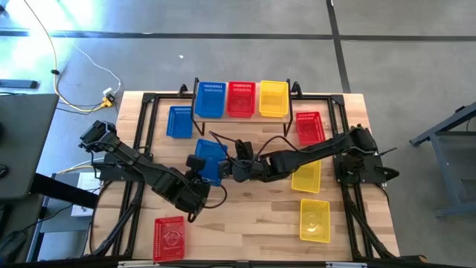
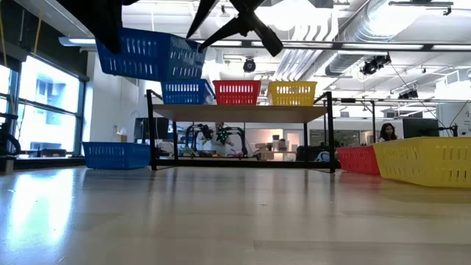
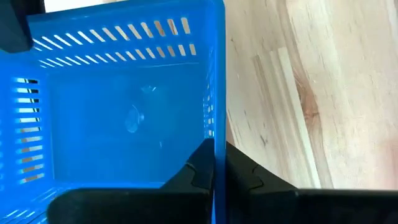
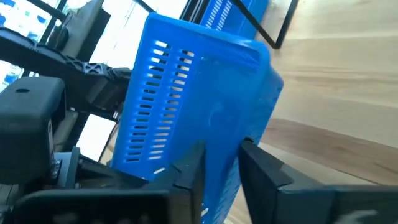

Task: Stack baskets on shelf by color
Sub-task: Stack the bottom blue bin on top of the blue bin on the shelf

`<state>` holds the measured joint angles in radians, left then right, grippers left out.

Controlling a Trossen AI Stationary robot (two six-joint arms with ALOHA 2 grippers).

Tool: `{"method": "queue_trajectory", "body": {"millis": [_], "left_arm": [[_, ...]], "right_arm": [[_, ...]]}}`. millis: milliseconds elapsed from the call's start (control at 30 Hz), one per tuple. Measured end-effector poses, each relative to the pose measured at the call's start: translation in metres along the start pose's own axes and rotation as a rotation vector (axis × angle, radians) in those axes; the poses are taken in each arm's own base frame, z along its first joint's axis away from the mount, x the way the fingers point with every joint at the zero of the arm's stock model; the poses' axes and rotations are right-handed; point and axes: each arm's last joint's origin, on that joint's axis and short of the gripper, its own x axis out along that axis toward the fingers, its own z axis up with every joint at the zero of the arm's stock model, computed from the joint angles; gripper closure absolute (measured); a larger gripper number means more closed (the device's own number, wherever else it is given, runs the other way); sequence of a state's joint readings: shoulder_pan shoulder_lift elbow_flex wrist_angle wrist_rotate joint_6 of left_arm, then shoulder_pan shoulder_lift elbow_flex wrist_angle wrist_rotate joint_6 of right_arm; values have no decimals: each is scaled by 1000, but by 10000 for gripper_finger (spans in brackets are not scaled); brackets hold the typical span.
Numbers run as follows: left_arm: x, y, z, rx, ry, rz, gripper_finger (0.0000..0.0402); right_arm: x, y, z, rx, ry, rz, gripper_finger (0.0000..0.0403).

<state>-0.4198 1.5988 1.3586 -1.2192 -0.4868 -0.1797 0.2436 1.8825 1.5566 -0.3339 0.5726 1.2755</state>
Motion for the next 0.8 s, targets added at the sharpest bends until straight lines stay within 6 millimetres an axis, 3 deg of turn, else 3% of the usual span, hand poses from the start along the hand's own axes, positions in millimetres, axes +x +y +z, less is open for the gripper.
{"method": "queue_trajectory", "body": {"millis": [167, 367, 800], "left_arm": [[-9, 6, -5, -21, -29, -5, 401], [-27, 25, -16, -81, -94, -11, 401], [-59, 103, -53, -256, -265, 90, 401]], "right_arm": [[-13, 2, 13, -29, -2, 5, 275], [-39, 10, 33, -77, -47, 47, 262], [-99, 20, 78, -300, -134, 167, 261]]}}
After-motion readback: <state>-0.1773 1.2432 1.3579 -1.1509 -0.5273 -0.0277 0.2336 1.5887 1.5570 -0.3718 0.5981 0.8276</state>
